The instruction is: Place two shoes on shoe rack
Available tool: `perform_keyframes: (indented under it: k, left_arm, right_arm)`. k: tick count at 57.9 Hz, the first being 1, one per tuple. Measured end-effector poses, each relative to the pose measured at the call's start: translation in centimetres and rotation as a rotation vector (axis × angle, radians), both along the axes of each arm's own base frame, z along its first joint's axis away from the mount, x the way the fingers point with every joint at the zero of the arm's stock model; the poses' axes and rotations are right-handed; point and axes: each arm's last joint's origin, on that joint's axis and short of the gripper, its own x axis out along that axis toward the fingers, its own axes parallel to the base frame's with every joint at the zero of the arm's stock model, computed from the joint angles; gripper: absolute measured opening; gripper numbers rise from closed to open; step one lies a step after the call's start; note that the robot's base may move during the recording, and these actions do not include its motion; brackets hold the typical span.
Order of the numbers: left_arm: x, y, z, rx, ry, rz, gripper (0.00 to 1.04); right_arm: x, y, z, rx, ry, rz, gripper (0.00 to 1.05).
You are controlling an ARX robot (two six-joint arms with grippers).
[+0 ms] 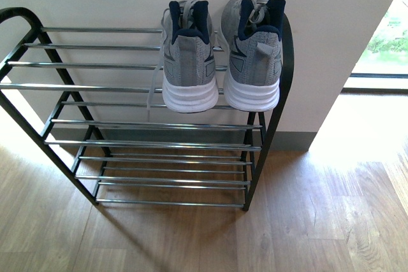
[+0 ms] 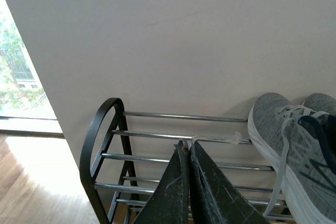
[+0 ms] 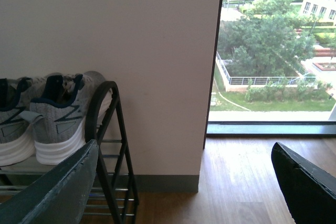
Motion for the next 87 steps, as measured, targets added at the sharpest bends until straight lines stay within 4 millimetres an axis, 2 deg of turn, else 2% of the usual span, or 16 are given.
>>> perform_keyframes:
  k: [17, 29, 40, 64, 87]
  left_arm:
    - [-3.5, 1.9, -0.9, 0.005, 0.009, 0.000, 0.01]
    - [-5.2, 2.6, -2.1, 0.005, 0.017, 0.001, 0.01]
    - [-6.3, 3.8, -1.9, 0.004, 0.006, 0.005, 0.01]
    - [-8.7, 3.9, -1.4, 0.005, -0.010, -0.001, 0.01]
    - [-9.9, 3.9, -1.2, 0.005, -0.017, -0.001, 0.01]
  right_arm:
    - [0.0, 0.0, 0.0, 0.000, 0.000, 0.000, 0.96]
    - [0.0, 0.0, 0.0, 0.000, 0.000, 0.000, 0.96]
    - [0.0, 0.0, 0.0, 0.000, 0.000, 0.000, 0.96]
    - [0.0, 0.0, 0.0, 0.000, 0.000, 0.000, 0.96]
    - [0.0, 0.0, 0.0, 0.000, 0.000, 0.000, 0.96]
